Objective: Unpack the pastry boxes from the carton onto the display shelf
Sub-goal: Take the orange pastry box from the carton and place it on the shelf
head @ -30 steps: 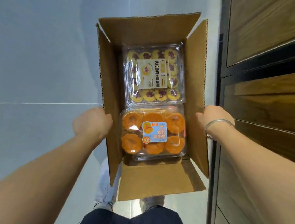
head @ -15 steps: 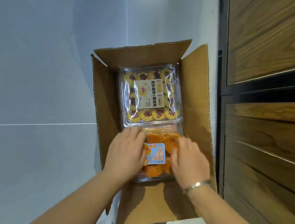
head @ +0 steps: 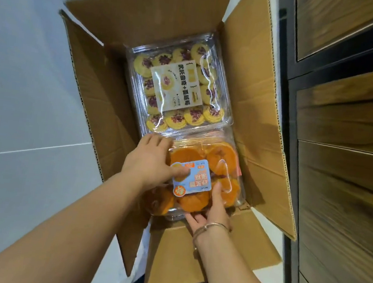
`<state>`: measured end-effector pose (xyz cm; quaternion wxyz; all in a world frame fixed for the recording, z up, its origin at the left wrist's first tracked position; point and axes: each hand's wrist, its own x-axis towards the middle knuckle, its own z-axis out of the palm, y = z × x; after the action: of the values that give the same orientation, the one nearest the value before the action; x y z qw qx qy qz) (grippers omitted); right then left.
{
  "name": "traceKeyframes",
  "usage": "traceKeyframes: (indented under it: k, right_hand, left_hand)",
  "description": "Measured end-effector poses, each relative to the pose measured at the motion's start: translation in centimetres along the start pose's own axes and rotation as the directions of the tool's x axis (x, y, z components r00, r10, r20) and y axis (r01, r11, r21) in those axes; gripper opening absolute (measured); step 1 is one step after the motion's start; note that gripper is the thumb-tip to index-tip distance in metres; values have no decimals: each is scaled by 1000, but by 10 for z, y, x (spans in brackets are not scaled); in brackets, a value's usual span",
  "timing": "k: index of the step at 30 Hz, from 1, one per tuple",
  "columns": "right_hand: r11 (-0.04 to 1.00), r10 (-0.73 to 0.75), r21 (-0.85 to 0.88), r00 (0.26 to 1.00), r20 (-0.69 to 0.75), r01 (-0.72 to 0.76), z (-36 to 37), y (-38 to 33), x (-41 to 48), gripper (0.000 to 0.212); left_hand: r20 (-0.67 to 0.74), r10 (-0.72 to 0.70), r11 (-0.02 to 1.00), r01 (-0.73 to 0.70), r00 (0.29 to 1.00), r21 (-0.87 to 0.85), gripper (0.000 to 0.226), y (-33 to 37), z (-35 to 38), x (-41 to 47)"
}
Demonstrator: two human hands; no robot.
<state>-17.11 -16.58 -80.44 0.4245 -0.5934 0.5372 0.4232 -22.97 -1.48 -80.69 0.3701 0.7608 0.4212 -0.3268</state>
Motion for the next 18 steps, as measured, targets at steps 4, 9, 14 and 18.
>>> traceKeyframes:
  k: [4, 9, 14, 18]
  right_hand:
    - [990, 135, 13, 974, 180, -140, -10, -5, -3, 72]
    - [973, 194, -168, 953, 232, -157, -27, -9, -5, 66]
    - [955, 173, -279, 956, 238, -104, -42, -10, -4, 77]
    - [916, 171, -397, 951, 258, -56, -45, -17, 1, 83]
  left_hand:
    - [72, -55, 997, 59, 996, -53, 83, 5, -4, -4]
    - [168, -47, 968, 86, 985, -234, 88, -5, 7, -20]
    - [223, -57, 954, 119, 973, -276, 69, -6, 8, -26]
    - [229, -83, 900, 172, 970, -400, 68, -14, 8, -36]
